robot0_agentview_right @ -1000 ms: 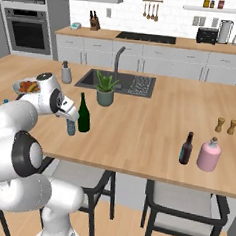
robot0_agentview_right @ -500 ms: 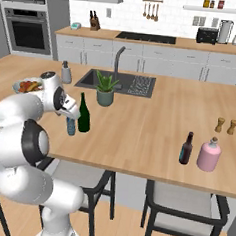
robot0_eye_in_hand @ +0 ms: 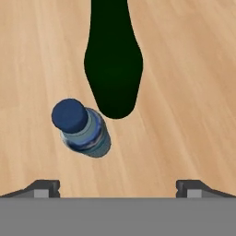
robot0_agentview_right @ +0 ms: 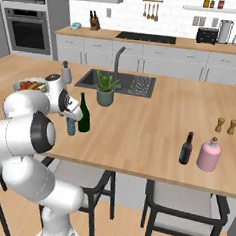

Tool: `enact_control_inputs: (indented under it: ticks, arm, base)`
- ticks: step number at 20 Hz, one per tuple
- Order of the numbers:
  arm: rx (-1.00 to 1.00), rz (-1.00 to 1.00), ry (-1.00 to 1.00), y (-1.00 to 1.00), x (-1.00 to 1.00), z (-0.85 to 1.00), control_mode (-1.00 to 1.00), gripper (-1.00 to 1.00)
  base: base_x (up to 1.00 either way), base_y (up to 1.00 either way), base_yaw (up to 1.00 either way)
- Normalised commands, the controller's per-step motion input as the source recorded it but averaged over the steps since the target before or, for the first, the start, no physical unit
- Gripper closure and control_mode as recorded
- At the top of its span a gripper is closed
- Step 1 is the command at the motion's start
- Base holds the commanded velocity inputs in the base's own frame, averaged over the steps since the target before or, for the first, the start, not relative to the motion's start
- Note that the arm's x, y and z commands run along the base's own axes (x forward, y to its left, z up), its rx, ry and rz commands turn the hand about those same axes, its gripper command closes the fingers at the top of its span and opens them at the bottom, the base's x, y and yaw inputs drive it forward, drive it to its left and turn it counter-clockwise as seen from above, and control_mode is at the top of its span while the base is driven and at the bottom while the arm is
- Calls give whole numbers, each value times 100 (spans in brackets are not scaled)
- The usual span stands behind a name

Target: Move the plastic bottles in the middle to the plastics group, and the glass bottles in the middle to the glass group.

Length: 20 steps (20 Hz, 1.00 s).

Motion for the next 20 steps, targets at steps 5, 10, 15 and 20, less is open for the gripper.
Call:
enact_control_inputs:
  ticks: [5,10,15,20]
  arm:
    - [0,0,0,6,17,-2,-100,-100]
    - [0,0,0,7,10,0,-100,-100]
    - [0,0,0,11,21,-17,-100,-100]
    - [0,0,0,6,21,-15,-100,-100]
  base:
    - [0,0,0]
    - [0,0,0]
    - [0,0,0]
    - [0,0,0]
